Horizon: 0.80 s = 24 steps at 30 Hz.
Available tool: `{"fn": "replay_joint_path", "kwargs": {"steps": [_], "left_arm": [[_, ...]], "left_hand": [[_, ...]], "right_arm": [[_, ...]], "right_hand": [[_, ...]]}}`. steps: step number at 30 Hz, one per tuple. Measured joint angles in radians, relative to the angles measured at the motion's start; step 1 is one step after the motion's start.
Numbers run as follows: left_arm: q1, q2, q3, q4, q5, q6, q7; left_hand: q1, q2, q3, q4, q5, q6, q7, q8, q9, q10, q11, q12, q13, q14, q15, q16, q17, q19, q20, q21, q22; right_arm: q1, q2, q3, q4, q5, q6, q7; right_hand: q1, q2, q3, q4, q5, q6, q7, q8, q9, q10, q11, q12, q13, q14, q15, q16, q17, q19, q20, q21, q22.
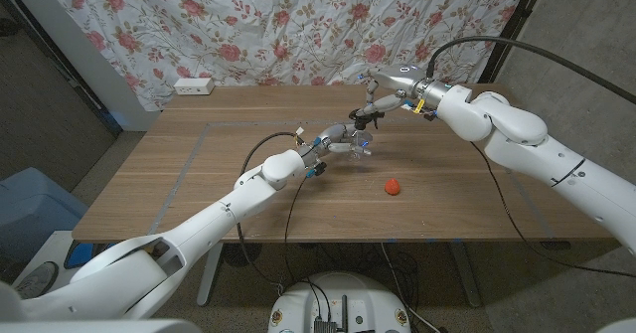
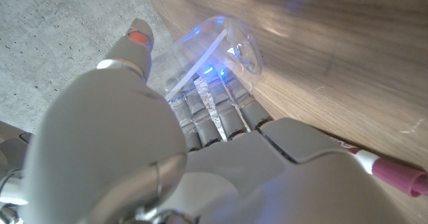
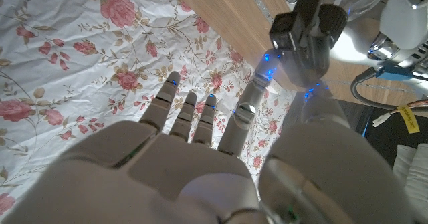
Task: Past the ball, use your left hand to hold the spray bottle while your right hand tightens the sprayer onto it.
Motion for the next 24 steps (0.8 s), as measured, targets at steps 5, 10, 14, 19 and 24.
{"fn": "replay_joint_path", "kwargs": {"steps": [5, 10, 14, 19, 24], "left_arm": [[0.002, 0.001, 0.000, -0.004, 0.000, 0.001, 0.000], [0.005, 0.003, 0.000, -0.008, 0.000, 0.001, 0.000], [0.005, 0.003, 0.000, -0.009, 0.000, 0.001, 0.000], [0.005, 0.003, 0.000, -0.008, 0.000, -0.003, -0.003], [0.002, 0.002, 0.000, 0.001, -0.001, -0.011, -0.010]], "left_hand": [[0.000, 0.000, 0.000, 0.000, 0.000, 0.000, 0.000, 0.008, 0.000, 0.000, 0.000, 0.000, 0.000, 0.000, 0.000, 0.000, 0.000, 0.000, 0.000, 0.000, 0.000], [0.000, 0.000, 0.000, 0.000, 0.000, 0.000, 0.000, 0.008, 0.000, 0.000, 0.000, 0.000, 0.000, 0.000, 0.000, 0.000, 0.000, 0.000, 0.000, 0.000, 0.000], [0.000, 0.000, 0.000, 0.000, 0.000, 0.000, 0.000, 0.008, 0.000, 0.000, 0.000, 0.000, 0.000, 0.000, 0.000, 0.000, 0.000, 0.000, 0.000, 0.000, 0.000], [0.000, 0.000, 0.000, 0.000, 0.000, 0.000, 0.000, 0.008, 0.000, 0.000, 0.000, 0.000, 0.000, 0.000, 0.000, 0.000, 0.000, 0.000, 0.000, 0.000, 0.000], [0.000, 0.000, 0.000, 0.000, 0.000, 0.000, 0.000, 0.008, 0.000, 0.000, 0.000, 0.000, 0.000, 0.000, 0.000, -0.006, 0.000, 0.000, 0.000, 0.000, 0.000]], "right_arm": [[-0.012, 0.003, -0.004, -0.012, -0.027, -0.018, -0.015], [-0.028, 0.007, -0.008, -0.027, -0.059, -0.041, -0.031], [-0.038, 0.012, -0.010, -0.036, -0.076, -0.055, -0.039], [-0.050, 0.018, -0.012, -0.048, -0.098, -0.077, -0.050], [-0.057, 0.025, -0.015, -0.057, -0.115, -0.099, -0.051]], "right_hand": [[0.000, 0.000, 0.001, -0.007, 0.000, 0.042, -0.003, 0.027, 0.006, 0.035, -0.008, 0.000, 0.000, 0.022, -0.022, 0.010, 0.000, 0.017, -0.015, 0.000, 0.000], [0.000, 0.000, 0.007, -0.015, 0.000, 0.091, -0.005, 0.054, 0.012, 0.071, -0.015, 0.007, 0.000, 0.045, -0.035, 0.019, 0.000, 0.031, -0.022, 0.000, 0.000], [0.009, 0.009, 0.012, -0.021, 0.006, 0.128, 0.000, 0.076, 0.017, 0.097, -0.022, 0.009, -0.002, 0.064, -0.046, 0.026, 0.000, 0.046, -0.030, 0.000, 0.000], [0.019, 0.018, 0.018, -0.026, 0.007, 0.168, 0.004, 0.101, 0.025, 0.130, -0.031, 0.015, -0.002, 0.080, -0.063, 0.034, 0.000, 0.056, -0.033, 0.000, 0.000], [0.032, 0.019, 0.022, -0.030, 0.010, 0.196, 0.008, 0.119, 0.031, 0.149, -0.033, 0.015, -0.002, 0.092, -0.067, 0.034, 0.000, 0.056, -0.033, 0.000, 0.000]]}}
